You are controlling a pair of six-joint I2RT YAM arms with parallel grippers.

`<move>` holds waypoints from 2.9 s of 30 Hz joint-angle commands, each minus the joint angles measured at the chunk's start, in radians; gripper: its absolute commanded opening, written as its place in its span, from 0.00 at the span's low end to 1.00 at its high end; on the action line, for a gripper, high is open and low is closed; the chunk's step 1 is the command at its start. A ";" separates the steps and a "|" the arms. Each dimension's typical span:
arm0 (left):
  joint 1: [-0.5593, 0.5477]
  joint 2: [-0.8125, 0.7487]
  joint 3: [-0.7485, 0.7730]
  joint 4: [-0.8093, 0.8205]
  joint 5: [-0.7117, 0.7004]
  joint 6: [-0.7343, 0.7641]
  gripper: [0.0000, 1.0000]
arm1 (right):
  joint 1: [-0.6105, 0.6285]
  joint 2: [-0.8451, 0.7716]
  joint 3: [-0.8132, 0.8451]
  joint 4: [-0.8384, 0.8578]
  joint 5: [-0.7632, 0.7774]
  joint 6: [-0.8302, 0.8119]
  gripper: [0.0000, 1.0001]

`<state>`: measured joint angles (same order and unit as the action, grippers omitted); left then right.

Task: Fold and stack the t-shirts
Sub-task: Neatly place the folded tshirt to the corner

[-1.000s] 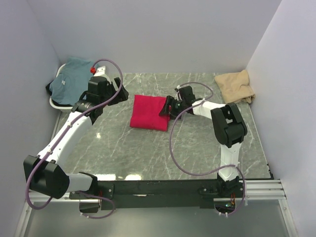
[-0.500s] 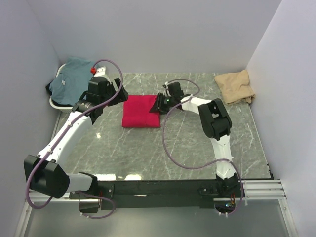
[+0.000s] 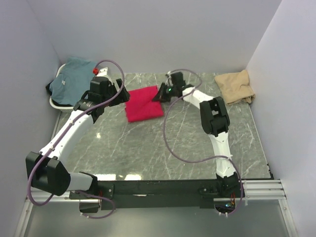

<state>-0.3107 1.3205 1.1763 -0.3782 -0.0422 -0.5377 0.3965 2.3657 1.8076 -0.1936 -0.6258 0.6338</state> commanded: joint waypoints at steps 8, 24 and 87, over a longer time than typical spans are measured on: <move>0.005 0.008 0.000 0.065 0.080 -0.001 0.87 | -0.343 -0.008 0.552 -0.124 0.208 -0.054 0.00; 0.005 0.011 -0.017 0.082 0.108 0.001 0.87 | -0.525 -0.311 -0.055 0.115 0.751 -0.063 0.00; 0.005 0.019 -0.037 0.124 0.179 -0.022 0.91 | -0.257 -0.813 -0.649 0.260 1.121 -0.175 1.00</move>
<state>-0.3073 1.3888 1.1427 -0.2913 0.1562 -0.5518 0.0208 1.6836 1.2030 -0.0254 0.4564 0.5274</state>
